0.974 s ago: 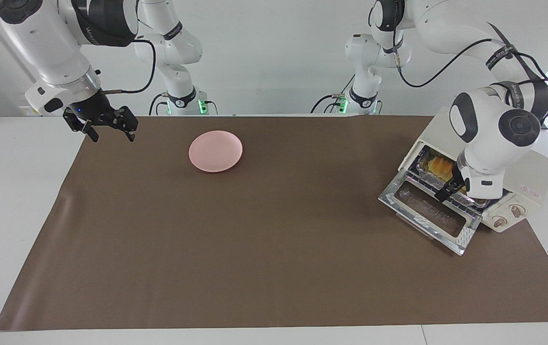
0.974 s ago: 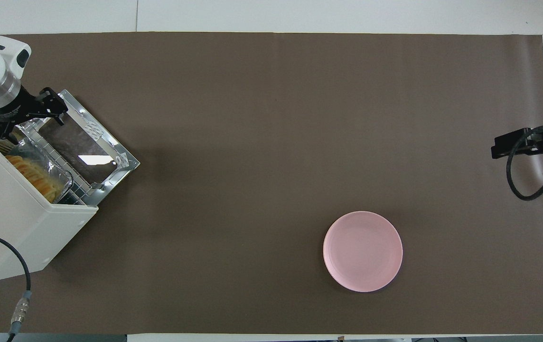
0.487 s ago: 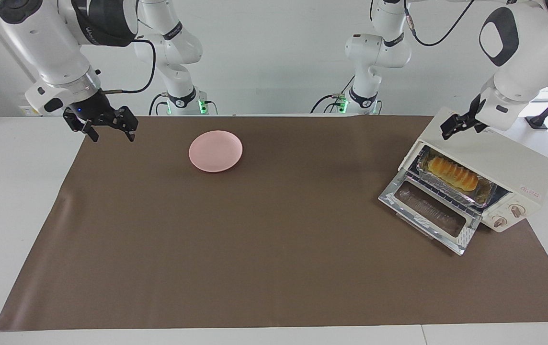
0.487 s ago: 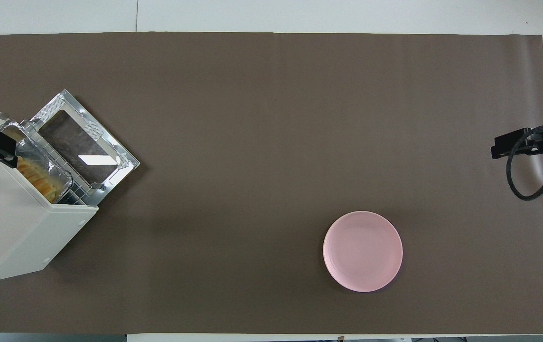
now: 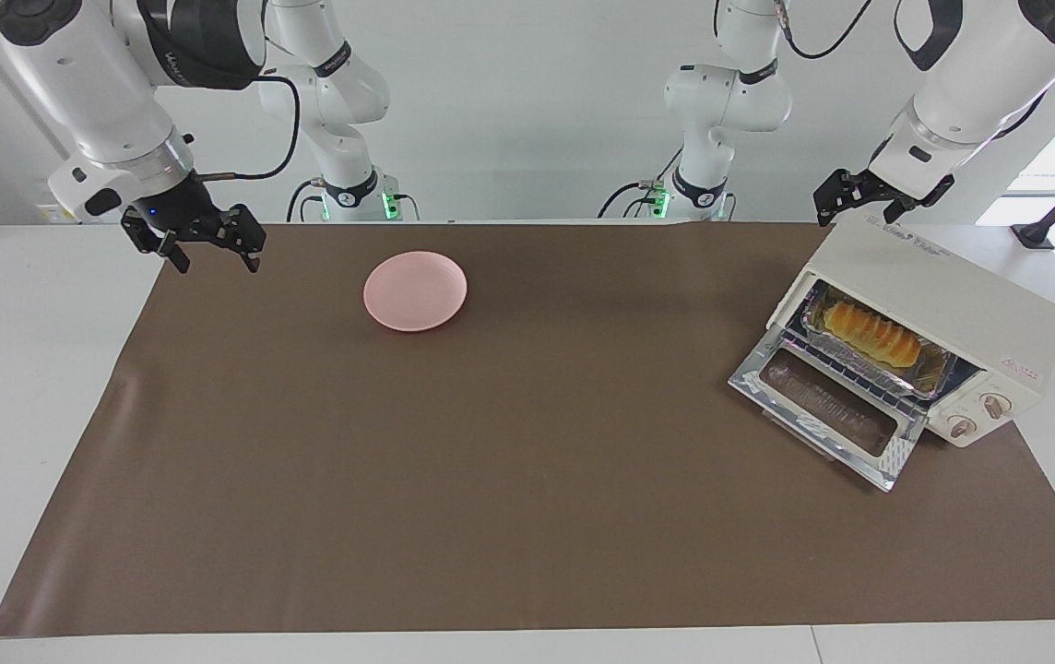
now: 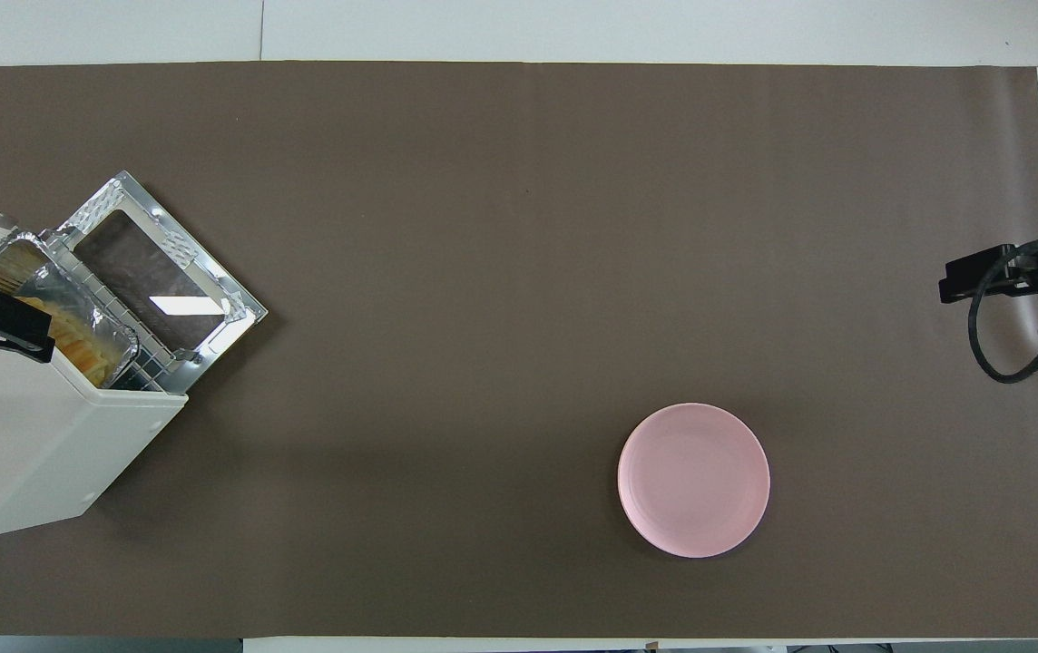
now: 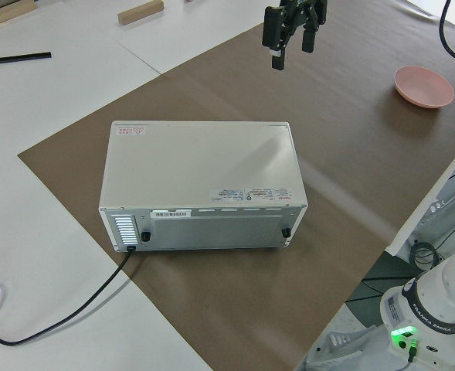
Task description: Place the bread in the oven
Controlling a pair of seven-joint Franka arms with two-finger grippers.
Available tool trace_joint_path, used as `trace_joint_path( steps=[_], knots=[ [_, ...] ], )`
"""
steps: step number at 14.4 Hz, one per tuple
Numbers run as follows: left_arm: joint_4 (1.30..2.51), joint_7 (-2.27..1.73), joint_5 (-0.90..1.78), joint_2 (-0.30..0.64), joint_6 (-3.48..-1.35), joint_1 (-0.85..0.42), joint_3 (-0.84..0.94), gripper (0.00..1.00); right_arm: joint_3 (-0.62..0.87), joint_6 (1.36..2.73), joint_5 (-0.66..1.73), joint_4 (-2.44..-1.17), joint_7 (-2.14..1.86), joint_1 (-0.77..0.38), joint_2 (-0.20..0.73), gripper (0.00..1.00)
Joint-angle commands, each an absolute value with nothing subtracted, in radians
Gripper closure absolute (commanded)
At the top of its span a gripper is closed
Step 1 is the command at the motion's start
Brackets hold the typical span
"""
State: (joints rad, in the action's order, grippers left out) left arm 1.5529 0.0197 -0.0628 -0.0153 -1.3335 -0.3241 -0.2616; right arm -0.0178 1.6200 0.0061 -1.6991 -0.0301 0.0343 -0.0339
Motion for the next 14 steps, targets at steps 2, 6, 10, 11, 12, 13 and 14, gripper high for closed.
trace_joint_path(
  steps=[2, 6, 10, 11, 12, 13, 14],
  knots=[
    [1.557, 0.06, 0.005, -0.017, -1.342, -0.192, -0.198, 0.0, -0.015, 1.608, -0.005, -1.7, -0.049, 0.038, -0.046, 0.0],
    [1.569, 0.08, 0.003, -0.014, -1.364, -0.189, -0.173, 0.0, -0.015, 1.606, -0.005, -1.7, -0.049, 0.038, -0.044, 0.0],
    [1.568, 0.081, 0.002, -0.014, -1.367, -0.184, -0.173, 0.0, -0.015, 1.608, -0.005, -1.7, -0.049, 0.038, -0.046, 0.0],
    [1.568, 0.075, 0.002, -0.017, -1.367, -0.183, -0.173, 0.0, -0.015, 1.608, -0.005, -1.7, -0.049, 0.038, -0.045, 0.0],
    [1.568, 0.075, 0.002, -0.017, -1.368, -0.181, -0.173, 0.0, -0.015, 1.608, -0.005, -1.7, -0.049, 0.038, -0.044, 0.0],
    [1.566, 0.077, 0.002, -0.017, -1.377, -0.181, -0.173, 0.0, -0.015, 1.608, -0.005, -1.7, -0.049, 0.038, -0.044, 0.0],
    [1.565, 0.075, 0.002, -0.017, -1.405, -0.183, -0.175, 0.0, -0.015, 1.606, -0.005, -1.7, -0.049, 0.038, -0.044, 0.0]
  ],
)
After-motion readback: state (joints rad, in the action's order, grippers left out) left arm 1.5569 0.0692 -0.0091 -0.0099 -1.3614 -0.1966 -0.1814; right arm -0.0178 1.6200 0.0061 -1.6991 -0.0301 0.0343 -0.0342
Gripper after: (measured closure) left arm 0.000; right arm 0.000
